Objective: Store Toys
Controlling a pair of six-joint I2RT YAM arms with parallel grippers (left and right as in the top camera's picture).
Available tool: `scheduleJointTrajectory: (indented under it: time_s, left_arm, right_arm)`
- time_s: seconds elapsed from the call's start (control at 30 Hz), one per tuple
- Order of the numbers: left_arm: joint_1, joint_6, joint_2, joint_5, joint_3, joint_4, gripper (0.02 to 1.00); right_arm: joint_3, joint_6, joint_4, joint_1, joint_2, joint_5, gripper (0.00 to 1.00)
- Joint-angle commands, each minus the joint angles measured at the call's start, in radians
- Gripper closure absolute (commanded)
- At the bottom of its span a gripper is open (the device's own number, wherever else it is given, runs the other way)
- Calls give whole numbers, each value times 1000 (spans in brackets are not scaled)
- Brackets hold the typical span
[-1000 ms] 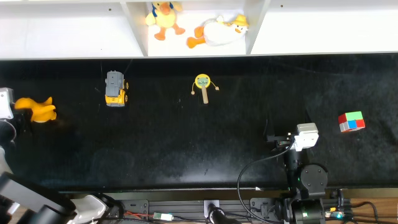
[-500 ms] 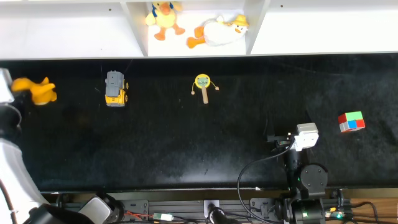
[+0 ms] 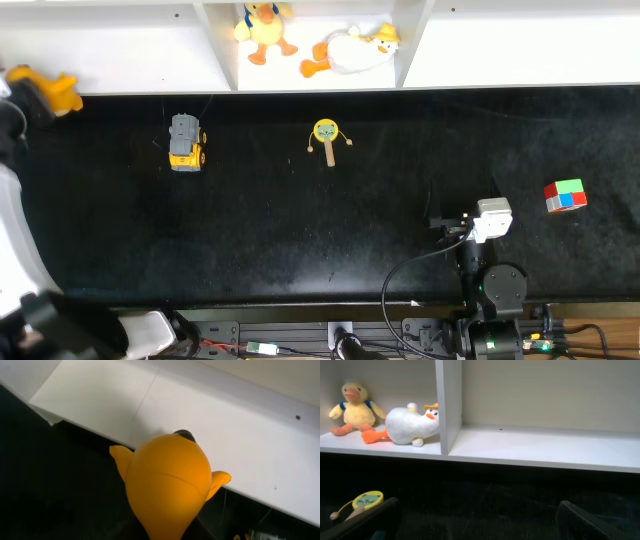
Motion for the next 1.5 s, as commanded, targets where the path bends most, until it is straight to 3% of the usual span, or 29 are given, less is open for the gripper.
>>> scheduleJointTrajectory:
  time_s: [0.03,0.53,1.5]
  left_arm:
    - [-23,-47,90,-15,113,-8,963]
    - [-85,-68,211,-56,173,87,945]
    - [-87,-68,273,-39,172,135,939]
  right_arm:
    - [-13,7,3,-2,-8,-7,5]
    - [-13,7,3,-2,-8,-7,5]
    - [-13,7,3,-2,-8,-7,5]
